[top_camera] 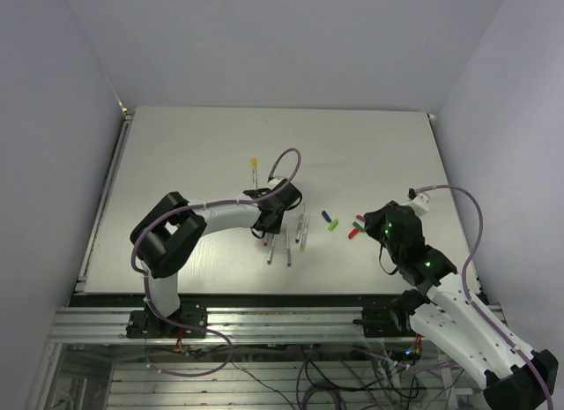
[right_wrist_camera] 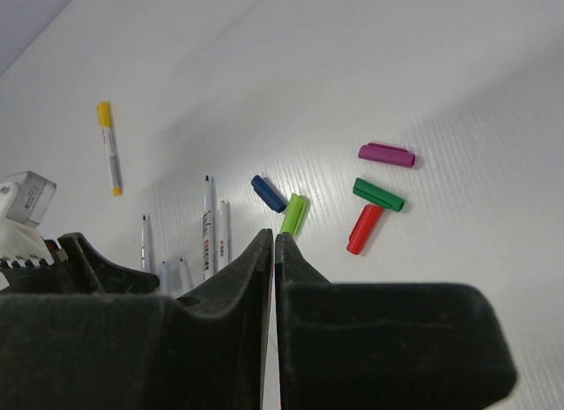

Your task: Insert the pens into the pen caps

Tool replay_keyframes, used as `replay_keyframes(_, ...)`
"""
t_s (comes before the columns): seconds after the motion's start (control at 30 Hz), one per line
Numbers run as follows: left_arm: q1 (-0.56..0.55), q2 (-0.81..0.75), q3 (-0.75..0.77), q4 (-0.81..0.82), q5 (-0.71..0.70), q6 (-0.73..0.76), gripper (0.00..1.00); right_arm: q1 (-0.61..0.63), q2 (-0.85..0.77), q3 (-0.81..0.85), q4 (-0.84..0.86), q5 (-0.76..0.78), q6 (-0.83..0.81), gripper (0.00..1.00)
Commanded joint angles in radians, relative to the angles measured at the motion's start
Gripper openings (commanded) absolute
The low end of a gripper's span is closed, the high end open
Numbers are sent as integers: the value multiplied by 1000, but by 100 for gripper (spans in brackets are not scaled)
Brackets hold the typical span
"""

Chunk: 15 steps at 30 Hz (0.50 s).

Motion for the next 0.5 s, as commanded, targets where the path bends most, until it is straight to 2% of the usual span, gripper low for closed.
replay_keyframes(0.0,-2,4,-32,-107,69,-5,47,-3,-10,47,-52,13,2,5)
replay_keyframes(0.13,-1,-1,-44,-107,78,0,46,-4,-5,57,-66,8,3,5)
replay_keyframes(0.23,12,15,-52,-92,83,2,39,-3,-4,52,-63,-6,3,6)
replay_keyframes(0.37,61,26,-101,-38,146,-13,15,-4,1,53,-81,-29,0,7)
replay_keyframes(0.47,71,22,-141,-13,158,-17,8,-4,-1,58,-115,-28,-3,8)
